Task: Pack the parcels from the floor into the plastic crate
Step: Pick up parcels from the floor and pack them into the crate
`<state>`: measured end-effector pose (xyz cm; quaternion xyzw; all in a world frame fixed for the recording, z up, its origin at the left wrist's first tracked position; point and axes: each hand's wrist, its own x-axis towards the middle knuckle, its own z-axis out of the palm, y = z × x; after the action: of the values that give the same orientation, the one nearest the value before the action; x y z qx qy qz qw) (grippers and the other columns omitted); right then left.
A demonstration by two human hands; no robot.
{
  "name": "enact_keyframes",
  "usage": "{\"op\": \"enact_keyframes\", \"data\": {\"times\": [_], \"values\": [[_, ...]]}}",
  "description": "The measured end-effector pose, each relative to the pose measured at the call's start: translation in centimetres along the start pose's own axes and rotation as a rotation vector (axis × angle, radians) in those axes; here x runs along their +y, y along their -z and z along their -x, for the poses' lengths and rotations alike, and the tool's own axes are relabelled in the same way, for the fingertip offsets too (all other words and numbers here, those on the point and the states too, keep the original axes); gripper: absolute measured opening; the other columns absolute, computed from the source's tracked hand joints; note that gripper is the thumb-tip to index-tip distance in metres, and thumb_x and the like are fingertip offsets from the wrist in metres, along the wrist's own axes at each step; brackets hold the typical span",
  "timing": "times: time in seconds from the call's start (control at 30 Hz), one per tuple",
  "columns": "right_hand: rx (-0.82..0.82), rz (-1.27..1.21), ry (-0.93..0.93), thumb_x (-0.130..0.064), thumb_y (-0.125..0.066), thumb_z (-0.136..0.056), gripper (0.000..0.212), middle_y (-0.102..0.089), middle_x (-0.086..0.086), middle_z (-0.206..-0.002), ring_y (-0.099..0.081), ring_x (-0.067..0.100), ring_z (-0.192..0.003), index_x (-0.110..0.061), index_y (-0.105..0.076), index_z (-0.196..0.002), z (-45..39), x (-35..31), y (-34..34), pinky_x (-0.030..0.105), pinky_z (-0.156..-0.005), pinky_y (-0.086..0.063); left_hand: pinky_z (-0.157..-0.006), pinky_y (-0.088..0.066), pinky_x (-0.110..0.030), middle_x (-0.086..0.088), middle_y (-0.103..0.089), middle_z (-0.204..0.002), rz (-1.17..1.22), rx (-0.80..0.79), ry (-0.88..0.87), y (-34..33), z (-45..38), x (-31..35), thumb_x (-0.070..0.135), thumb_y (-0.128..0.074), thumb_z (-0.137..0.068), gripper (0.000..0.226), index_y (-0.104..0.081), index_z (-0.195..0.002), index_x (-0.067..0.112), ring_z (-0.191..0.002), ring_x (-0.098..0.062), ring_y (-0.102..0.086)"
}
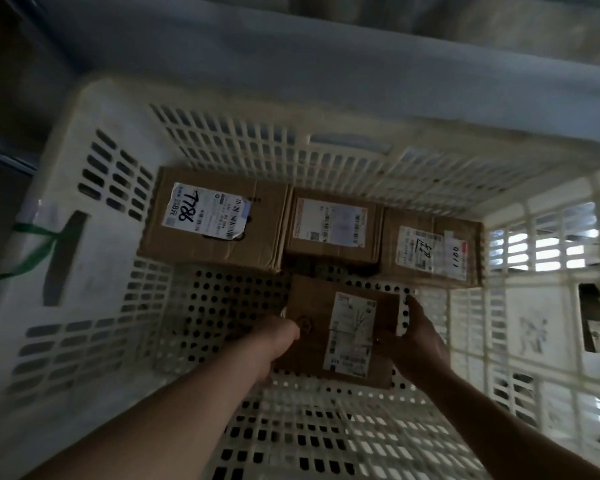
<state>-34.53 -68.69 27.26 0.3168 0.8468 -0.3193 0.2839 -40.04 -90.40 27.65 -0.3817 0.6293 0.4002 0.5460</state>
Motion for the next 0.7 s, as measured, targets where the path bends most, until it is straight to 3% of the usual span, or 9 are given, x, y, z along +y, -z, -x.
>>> {"op": "enact_keyframes", "data": {"times": [0.07,0.13,0.27,0.37,0.47,0.6,0.7], "values": [[-0.051,-0.024,0.009,-0.029,-0.071,-0.087,0.067,-0.055,-0.014,-0.111,-0.068,0.019,-0.084,-0.046,-0.031,-0.138,-0.8,-0.2,0.1,0.028,-0.051,-0.05,-0.083,-0.052,-0.041,-0.018,-0.056,-0.117,0.051,-0.046,0.058,-0.3,-0.3,-0.7,0.019,-0.05,-0.093,0.033,-0.05,-0.125,0.01,-0.103,-0.038,-0.06],[-0.11,-0.077,-0.01,-0.023,-0.07,-0.089,0.06,-0.061,-0.013,-0.098,-0.068,0.017,-0.081,-0.052,-0.033,-0.125,-1.2,-0.2,0.0,0.032,-0.058,-0.057,-0.073,-0.052,-0.039,-0.019,-0.056,-0.118,0.095,-0.057,0.058,-0.4,-0.7,-1.2,0.018,-0.05,-0.093,0.027,-0.051,-0.119,0.01,-0.098,-0.038,-0.062],[-0.06,-0.119,-0.111,-0.027,-0.067,-0.09,0.043,-0.06,-0.005,-0.087,-0.066,0.019,-0.074,-0.034,-0.035,-0.117,-1.1,-0.1,0.0,0.031,-0.054,-0.051,-0.08,-0.053,-0.041,-0.015,-0.059,-0.101,0.12,0.039,-0.04,-0.3,-1.0,-1.2,0.009,-0.052,-0.088,0.016,-0.06,-0.102,0.011,-0.098,-0.035,-0.061],[-0.044,-0.068,-0.164,-0.035,-0.063,-0.093,0.021,-0.066,0.001,-0.084,-0.063,0.016,-0.07,-0.019,-0.052,-0.1,-0.7,0.2,0.6,0.027,-0.053,-0.047,-0.064,-0.046,-0.029,-0.01,-0.059,-0.092,0.101,0.112,-0.094,-0.2,-0.1,-0.5,0.01,-0.052,-0.089,0.011,-0.06,-0.097,0.012,-0.085,-0.027,-0.059],[-0.086,-0.049,-0.111,-0.038,-0.061,-0.094,0.008,-0.071,-0.009,-0.078,-0.065,0.007,-0.063,-0.031,-0.065,-0.093,-0.1,0.4,0.6,0.02,-0.048,-0.044,-0.068,-0.046,-0.03,-0.01,-0.059,-0.096,0.154,0.154,-0.117,-0.7,0.6,0.2,0.014,-0.053,-0.09,0.009,-0.06,-0.096,0.013,-0.087,-0.025,-0.057],[-0.014,0.062,-0.043,-0.038,-0.061,-0.084,0.02,-0.068,-0.008,-0.081,-0.067,0.008,-0.06,-0.032,-0.054,-0.102,0.0,0.3,-0.1,0.023,-0.041,-0.049,-0.071,-0.046,-0.033,-0.009,-0.058,-0.093,0.275,0.165,-0.073,-1.5,0.9,0.7,0.017,-0.054,-0.091,0.008,-0.058,-0.091,0.01,-0.082,-0.023,-0.055],[-0.007,0.1,-0.007,-0.033,-0.067,-0.071,0.044,-0.058,-0.009,-0.096,-0.065,0.014,-0.08,-0.028,-0.041,-0.107,-0.7,0.1,-0.6,0.032,-0.052,-0.056,-0.079,-0.05,-0.035,-0.011,-0.059,-0.097,0.335,0.152,-0.036,-1.6,0.3,0.1,0.019,-0.054,-0.092,0.01,-0.058,-0.094,0.01,-0.088,-0.026,-0.058]]}}
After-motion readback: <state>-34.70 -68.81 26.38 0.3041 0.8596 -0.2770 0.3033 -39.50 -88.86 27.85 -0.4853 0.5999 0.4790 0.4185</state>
